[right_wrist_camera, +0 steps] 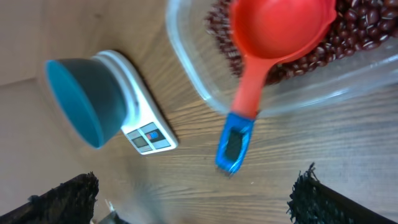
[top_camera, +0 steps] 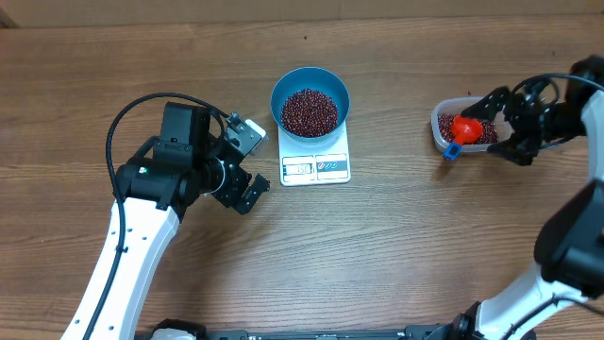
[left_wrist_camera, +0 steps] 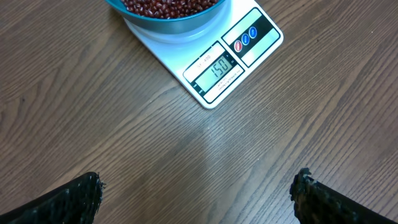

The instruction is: Scoop item into bowl and weigh 150g on scale

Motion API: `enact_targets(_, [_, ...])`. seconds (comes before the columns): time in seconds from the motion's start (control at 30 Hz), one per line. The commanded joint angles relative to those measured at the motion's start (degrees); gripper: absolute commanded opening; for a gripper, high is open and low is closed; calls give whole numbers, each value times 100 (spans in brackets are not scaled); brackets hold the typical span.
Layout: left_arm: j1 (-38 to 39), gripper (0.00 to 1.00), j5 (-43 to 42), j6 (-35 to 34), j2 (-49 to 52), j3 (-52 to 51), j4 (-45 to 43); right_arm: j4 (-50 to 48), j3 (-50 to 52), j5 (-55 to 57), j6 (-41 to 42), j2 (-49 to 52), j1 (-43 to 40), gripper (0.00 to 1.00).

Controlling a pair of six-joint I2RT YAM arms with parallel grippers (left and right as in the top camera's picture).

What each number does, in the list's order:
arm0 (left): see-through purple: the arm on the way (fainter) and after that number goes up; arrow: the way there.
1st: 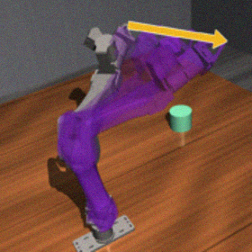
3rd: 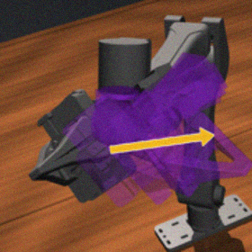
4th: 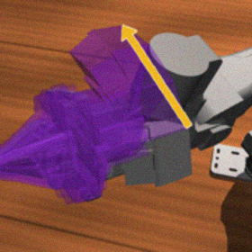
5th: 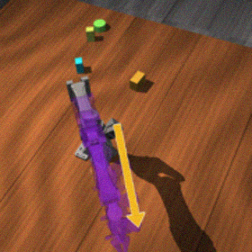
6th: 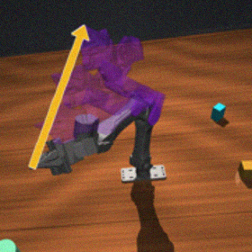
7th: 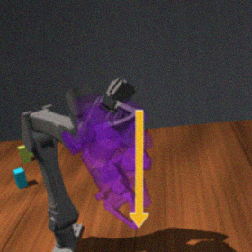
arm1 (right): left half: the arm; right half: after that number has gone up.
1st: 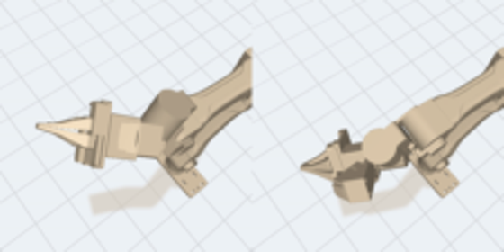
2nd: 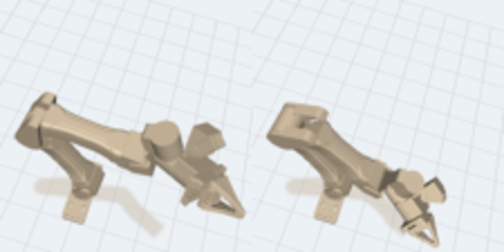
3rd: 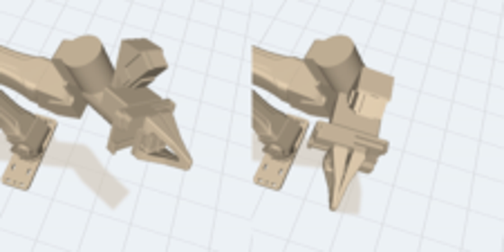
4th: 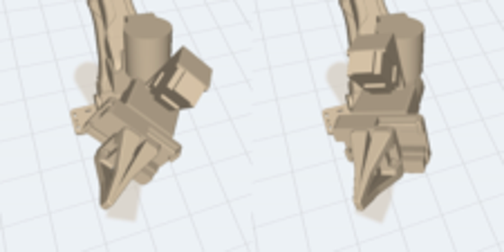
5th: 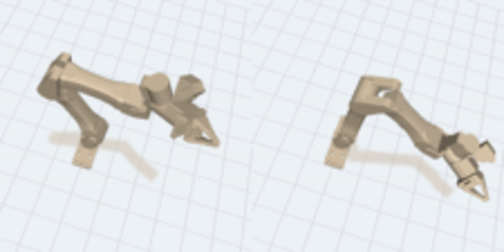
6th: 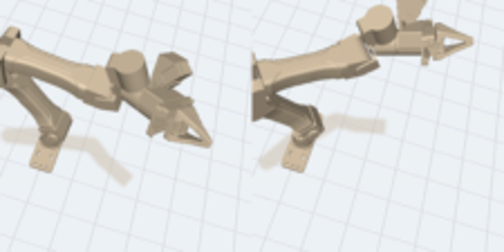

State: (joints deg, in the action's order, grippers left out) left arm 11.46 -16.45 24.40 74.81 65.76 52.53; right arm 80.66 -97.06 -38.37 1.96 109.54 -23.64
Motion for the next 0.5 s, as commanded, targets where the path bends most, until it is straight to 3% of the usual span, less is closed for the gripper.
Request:
enact_targets(0.0, [-42, 100, 15, 46, 13, 17, -4, 177, -411, -31, 20, -774, -39, 100])
enact_targets(0.47, [-42, 99, 15, 46, 13, 17, -2, 4, -433, -31, 22, -2304, -39, 100])
